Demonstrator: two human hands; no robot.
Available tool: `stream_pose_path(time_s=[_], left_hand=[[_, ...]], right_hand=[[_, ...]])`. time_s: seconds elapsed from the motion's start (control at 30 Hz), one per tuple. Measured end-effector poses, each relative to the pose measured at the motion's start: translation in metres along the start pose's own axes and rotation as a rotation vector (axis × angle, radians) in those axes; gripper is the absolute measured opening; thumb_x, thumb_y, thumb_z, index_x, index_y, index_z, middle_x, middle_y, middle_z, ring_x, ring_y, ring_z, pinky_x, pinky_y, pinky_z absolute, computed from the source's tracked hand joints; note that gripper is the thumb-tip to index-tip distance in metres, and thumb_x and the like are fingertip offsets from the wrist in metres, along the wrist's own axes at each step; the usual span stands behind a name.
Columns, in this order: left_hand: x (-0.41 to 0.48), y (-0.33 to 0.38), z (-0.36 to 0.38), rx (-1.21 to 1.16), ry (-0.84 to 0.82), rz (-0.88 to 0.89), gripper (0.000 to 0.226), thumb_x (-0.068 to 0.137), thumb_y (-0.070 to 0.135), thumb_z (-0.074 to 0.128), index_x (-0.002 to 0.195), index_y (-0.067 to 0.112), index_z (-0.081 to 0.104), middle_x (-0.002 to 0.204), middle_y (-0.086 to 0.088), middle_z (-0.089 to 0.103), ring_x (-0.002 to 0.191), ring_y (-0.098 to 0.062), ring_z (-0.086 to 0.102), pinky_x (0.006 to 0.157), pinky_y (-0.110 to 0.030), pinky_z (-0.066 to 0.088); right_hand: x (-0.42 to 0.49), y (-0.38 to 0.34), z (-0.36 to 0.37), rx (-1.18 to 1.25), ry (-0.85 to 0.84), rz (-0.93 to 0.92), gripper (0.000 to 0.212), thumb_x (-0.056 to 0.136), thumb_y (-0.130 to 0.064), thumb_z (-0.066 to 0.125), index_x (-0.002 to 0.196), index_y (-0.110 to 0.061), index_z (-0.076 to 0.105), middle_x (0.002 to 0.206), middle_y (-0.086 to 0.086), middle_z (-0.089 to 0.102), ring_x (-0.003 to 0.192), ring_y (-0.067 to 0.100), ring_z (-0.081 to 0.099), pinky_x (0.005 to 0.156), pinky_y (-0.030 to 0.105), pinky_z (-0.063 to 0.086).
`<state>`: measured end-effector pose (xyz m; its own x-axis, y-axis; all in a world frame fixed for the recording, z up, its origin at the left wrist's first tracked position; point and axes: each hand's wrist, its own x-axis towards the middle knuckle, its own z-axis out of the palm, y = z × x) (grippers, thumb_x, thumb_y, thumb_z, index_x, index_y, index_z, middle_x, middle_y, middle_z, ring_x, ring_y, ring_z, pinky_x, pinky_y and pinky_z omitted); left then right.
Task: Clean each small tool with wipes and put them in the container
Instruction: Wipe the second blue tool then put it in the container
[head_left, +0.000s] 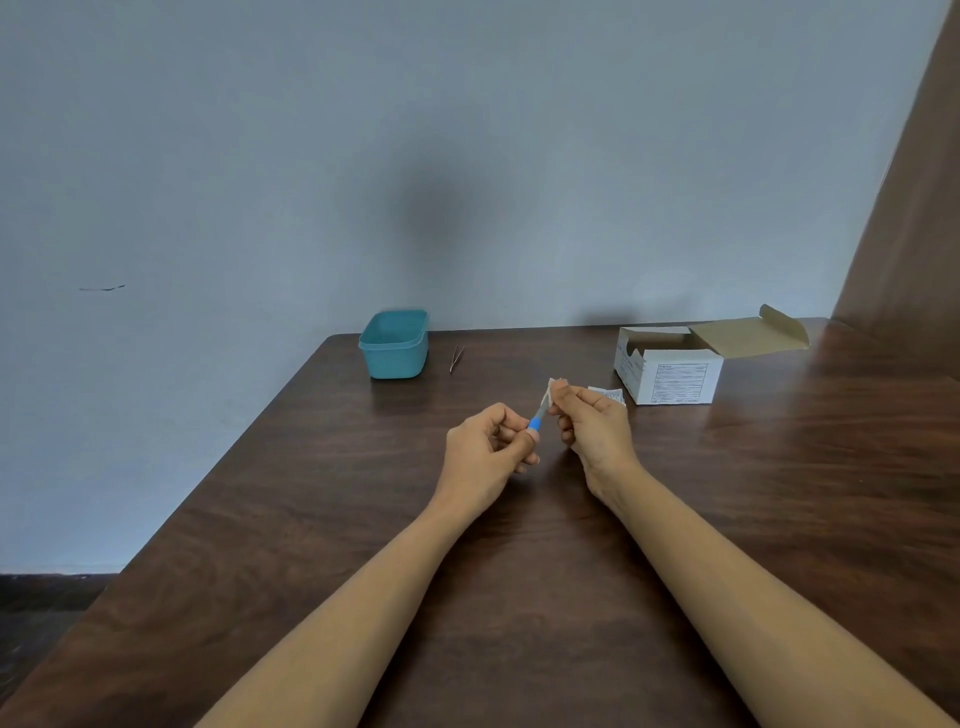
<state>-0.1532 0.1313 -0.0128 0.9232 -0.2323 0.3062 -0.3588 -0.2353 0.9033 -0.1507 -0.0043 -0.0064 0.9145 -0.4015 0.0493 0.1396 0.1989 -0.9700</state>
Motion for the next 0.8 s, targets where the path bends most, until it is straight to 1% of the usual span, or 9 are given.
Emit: stream_pose_path(time_s=[0.1, 0.17, 0.2, 0.3, 0.4, 0.53, 0.63, 0.73, 0.8], left_hand=[[0.000, -0.001, -0.001, 0.007, 0.016, -0.006, 0.009, 0.088, 0.012, 0.068, 0.090, 0.003, 0.065, 0.075, -0.008, 0.070, 0.061, -0.006, 0.068, 0.058, -0.019, 0.056], [0.000, -0.002, -0.001, 0.012, 0.035, -0.003, 0.009, 0.088, 0.013, 0.068, 0.090, 0.005, 0.066, 0.073, -0.007, 0.070, 0.061, -0.007, 0.068, 0.059, -0.020, 0.057], [0.000, -0.003, -0.001, 0.019, 0.043, 0.000, 0.008, 0.088, 0.014, 0.068, 0.089, 0.007, 0.066, 0.073, -0.006, 0.070, 0.062, -0.008, 0.068, 0.060, -0.021, 0.057], [0.002, -0.005, -0.002, 0.006, 0.079, -0.015, 0.007, 0.088, 0.012, 0.067, 0.088, 0.005, 0.066, 0.070, -0.006, 0.069, 0.059, -0.008, 0.067, 0.058, -0.020, 0.055], [0.002, -0.005, -0.002, -0.013, 0.079, -0.024, 0.007, 0.088, 0.009, 0.066, 0.086, 0.003, 0.065, 0.069, -0.007, 0.068, 0.059, -0.007, 0.067, 0.057, -0.019, 0.054], [0.002, -0.002, -0.002, 0.002, 0.018, -0.013, 0.007, 0.089, 0.011, 0.066, 0.089, 0.004, 0.064, 0.075, -0.006, 0.069, 0.065, -0.008, 0.069, 0.061, -0.024, 0.058], [0.002, -0.001, -0.001, 0.001, -0.012, -0.020, 0.007, 0.088, 0.009, 0.067, 0.089, 0.002, 0.063, 0.075, -0.005, 0.069, 0.065, -0.008, 0.069, 0.064, -0.027, 0.059], [0.001, 0.000, 0.001, 0.008, -0.035, -0.017, 0.008, 0.088, 0.009, 0.067, 0.089, 0.002, 0.063, 0.076, -0.006, 0.068, 0.064, -0.008, 0.069, 0.061, -0.022, 0.057], [0.000, 0.001, 0.001, 0.004, -0.039, -0.012, 0.008, 0.088, 0.009, 0.067, 0.088, 0.003, 0.064, 0.075, -0.006, 0.068, 0.064, -0.008, 0.069, 0.060, -0.020, 0.056]], right_hand=[[0.003, 0.000, -0.003, -0.034, -0.060, 0.017, 0.017, 0.091, -0.022, 0.063, 0.084, -0.010, 0.072, 0.064, -0.003, 0.062, 0.057, 0.007, 0.042, 0.054, 0.019, 0.037], [0.004, 0.000, -0.006, -0.042, -0.141, 0.018, 0.013, 0.087, -0.021, 0.067, 0.080, -0.012, 0.074, 0.064, -0.004, 0.066, 0.058, 0.007, 0.043, 0.056, 0.020, 0.038], [0.003, 0.000, -0.007, -0.092, -0.177, 0.000, 0.012, 0.085, -0.021, 0.069, 0.077, -0.014, 0.074, 0.064, -0.004, 0.067, 0.058, 0.006, 0.046, 0.057, 0.020, 0.038], [-0.002, 0.001, -0.002, -0.281, -0.235, -0.092, 0.016, 0.084, -0.020, 0.070, 0.069, -0.016, 0.071, 0.062, -0.006, 0.065, 0.055, -0.005, 0.053, 0.058, 0.012, 0.040], [-0.004, 0.002, 0.001, -0.269, -0.192, -0.120, 0.018, 0.082, -0.020, 0.072, 0.065, -0.016, 0.069, 0.061, -0.005, 0.064, 0.052, -0.005, 0.052, 0.057, 0.010, 0.039], [-0.006, 0.002, 0.002, -0.119, -0.059, -0.086, 0.017, 0.083, -0.023, 0.072, 0.071, -0.010, 0.071, 0.062, -0.005, 0.064, 0.047, -0.006, 0.050, 0.058, 0.014, 0.039], [-0.004, 0.002, 0.004, 0.001, 0.048, -0.044, 0.019, 0.084, -0.023, 0.072, 0.073, -0.008, 0.070, 0.059, -0.008, 0.062, 0.048, -0.002, 0.049, 0.059, 0.017, 0.037], [-0.001, 0.000, 0.002, 0.052, 0.097, 0.000, 0.022, 0.085, -0.028, 0.070, 0.071, -0.012, 0.069, 0.060, -0.005, 0.059, 0.053, 0.006, 0.041, 0.054, 0.020, 0.036], [0.000, 0.002, 0.001, 0.045, 0.103, -0.002, 0.026, 0.086, -0.031, 0.068, 0.069, -0.012, 0.068, 0.060, -0.004, 0.057, 0.053, 0.008, 0.039, 0.050, 0.019, 0.036]])
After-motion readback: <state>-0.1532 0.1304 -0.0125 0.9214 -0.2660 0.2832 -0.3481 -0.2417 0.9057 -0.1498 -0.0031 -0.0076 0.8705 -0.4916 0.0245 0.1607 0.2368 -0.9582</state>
